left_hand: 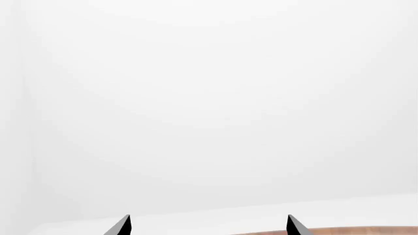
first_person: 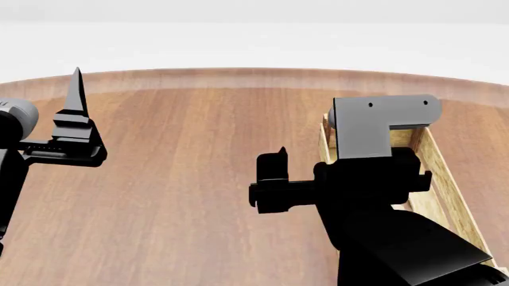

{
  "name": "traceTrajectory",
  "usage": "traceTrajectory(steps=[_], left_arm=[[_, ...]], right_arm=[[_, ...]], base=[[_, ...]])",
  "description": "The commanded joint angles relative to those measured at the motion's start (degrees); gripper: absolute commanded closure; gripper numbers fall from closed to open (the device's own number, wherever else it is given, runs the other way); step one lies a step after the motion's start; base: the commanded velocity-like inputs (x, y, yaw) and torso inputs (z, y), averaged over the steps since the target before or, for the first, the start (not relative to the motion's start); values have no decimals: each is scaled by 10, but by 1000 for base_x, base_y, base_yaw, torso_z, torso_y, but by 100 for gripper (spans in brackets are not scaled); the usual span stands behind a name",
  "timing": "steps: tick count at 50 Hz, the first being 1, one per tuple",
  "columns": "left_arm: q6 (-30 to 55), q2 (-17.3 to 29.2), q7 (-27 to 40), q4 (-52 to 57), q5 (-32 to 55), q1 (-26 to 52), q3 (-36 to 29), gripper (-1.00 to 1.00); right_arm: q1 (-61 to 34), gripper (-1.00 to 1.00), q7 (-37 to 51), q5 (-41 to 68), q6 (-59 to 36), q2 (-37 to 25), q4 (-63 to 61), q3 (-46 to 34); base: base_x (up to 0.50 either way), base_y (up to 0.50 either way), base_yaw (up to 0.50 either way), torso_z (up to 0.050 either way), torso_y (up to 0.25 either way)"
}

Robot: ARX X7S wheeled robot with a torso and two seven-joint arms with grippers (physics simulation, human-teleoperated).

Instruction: Stack the right bowl on the left bowl and place them in the tray.

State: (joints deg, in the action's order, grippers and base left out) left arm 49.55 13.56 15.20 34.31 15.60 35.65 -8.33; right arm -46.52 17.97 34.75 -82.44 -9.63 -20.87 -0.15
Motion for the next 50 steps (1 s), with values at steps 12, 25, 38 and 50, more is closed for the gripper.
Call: traceTrajectory(steps=[12,25,38,50], left_arm=[[-3,4,4,-7,6,1,0,-100],[-2,6,8,-2,10,0,0,-100],[-5,11,9,-4,14,-3,5,-100],[1,15,14,4,19,-2,10,-100]], right_arm=[[16,-100,242,328,-73,-61,84,23],[75,-100,379,507,-61,-110,100,14],[134,-100,496,648,-40,-152,66,1],[207,-100,510,676,-17,-177,36,-2]], base=[[0,0,0,0,0],[0,0,0,0,0],[0,0,0,0,0],[0,0,0,0,0]])
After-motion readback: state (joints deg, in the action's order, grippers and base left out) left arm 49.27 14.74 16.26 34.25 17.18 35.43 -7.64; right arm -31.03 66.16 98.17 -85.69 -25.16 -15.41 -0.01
